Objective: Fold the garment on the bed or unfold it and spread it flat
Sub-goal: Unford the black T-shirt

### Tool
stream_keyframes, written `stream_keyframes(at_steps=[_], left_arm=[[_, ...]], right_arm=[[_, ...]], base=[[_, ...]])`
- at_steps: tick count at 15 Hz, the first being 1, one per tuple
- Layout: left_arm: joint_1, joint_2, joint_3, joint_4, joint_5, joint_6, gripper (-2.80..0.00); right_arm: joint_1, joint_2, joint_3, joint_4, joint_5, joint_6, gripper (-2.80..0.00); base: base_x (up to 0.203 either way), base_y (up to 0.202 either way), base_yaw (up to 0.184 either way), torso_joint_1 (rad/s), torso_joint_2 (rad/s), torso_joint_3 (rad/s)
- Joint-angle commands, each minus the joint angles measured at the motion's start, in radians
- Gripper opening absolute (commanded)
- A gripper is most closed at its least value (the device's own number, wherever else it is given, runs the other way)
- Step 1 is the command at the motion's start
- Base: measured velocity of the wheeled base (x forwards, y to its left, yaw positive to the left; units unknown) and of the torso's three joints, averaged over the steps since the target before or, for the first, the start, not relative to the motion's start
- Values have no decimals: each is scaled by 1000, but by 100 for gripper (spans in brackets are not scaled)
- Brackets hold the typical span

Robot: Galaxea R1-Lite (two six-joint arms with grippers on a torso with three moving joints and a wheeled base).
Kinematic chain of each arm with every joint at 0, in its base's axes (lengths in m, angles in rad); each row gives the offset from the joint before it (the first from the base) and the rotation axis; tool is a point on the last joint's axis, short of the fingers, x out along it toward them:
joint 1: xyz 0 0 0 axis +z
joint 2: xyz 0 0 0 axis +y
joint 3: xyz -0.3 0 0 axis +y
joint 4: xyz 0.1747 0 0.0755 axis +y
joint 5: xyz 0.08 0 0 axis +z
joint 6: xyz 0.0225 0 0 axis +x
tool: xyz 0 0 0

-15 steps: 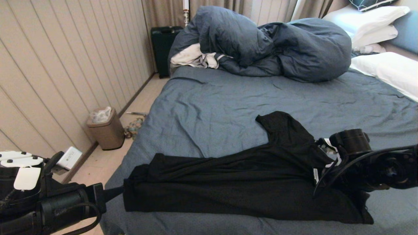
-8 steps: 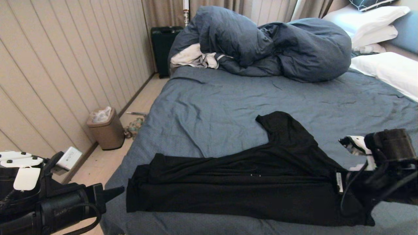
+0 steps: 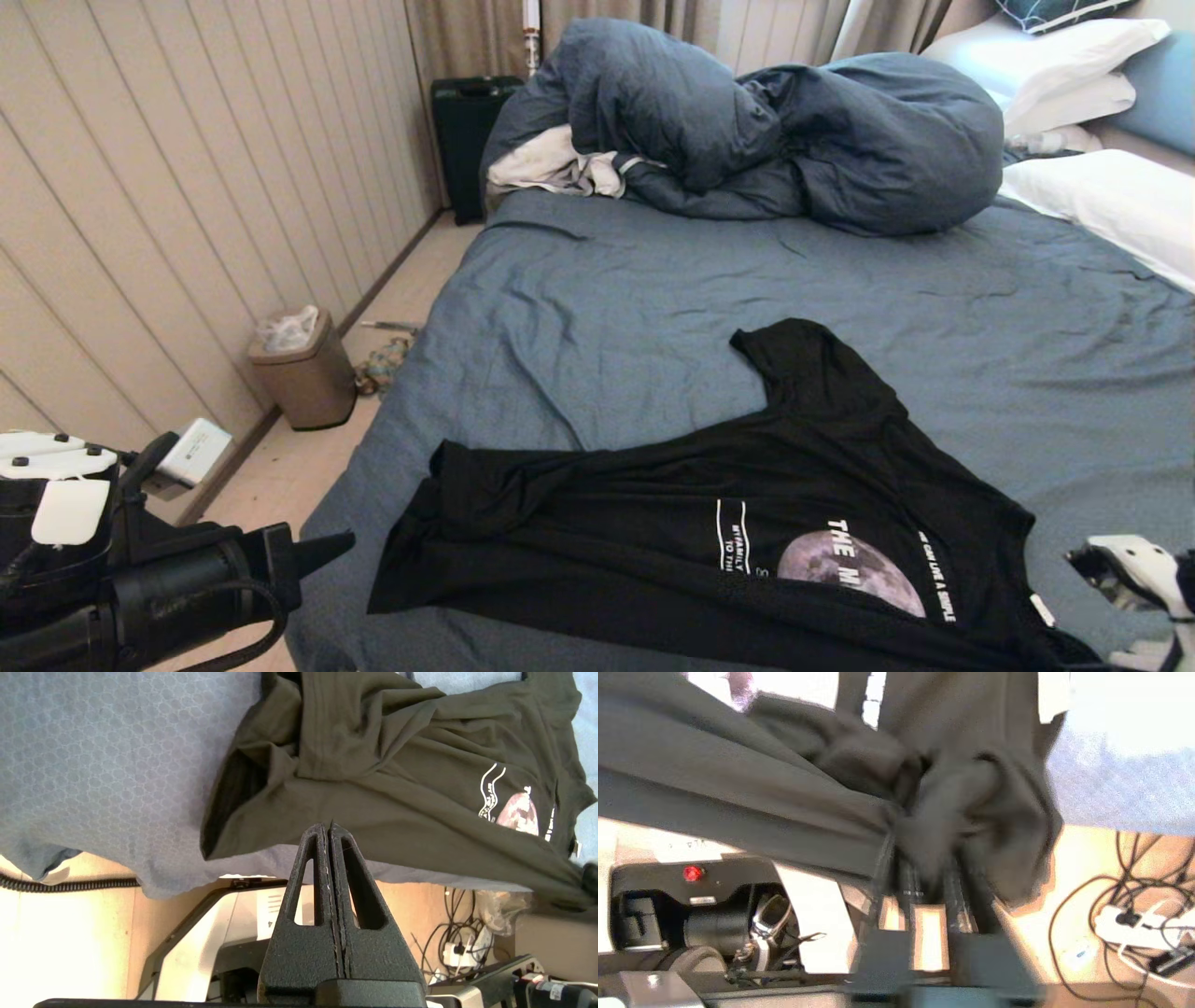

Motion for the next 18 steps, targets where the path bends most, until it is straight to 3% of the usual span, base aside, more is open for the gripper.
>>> stream_keyframes(at_steps=[1, 8, 11, 18], left_arm=[[0, 0, 0, -3, -1, -5, -280], [0, -4, 0, -3, -1, -3, -280], [0, -5, 0, -4, -1, -5, -280], [1, -7, -6, -4, 1, -5, -280]], right_arm=[[1, -37, 26, -1, 1, -1, 0], [6, -189, 38, 10, 16, -20, 0], [45, -284, 15, 77, 24, -29, 0], [50, -179, -154, 98, 50, -16, 0]], base=[[0, 0, 0, 0, 0, 0], [0, 0, 0, 0, 0, 0], [0, 0, 0, 0, 0, 0], [0, 0, 0, 0, 0, 0]])
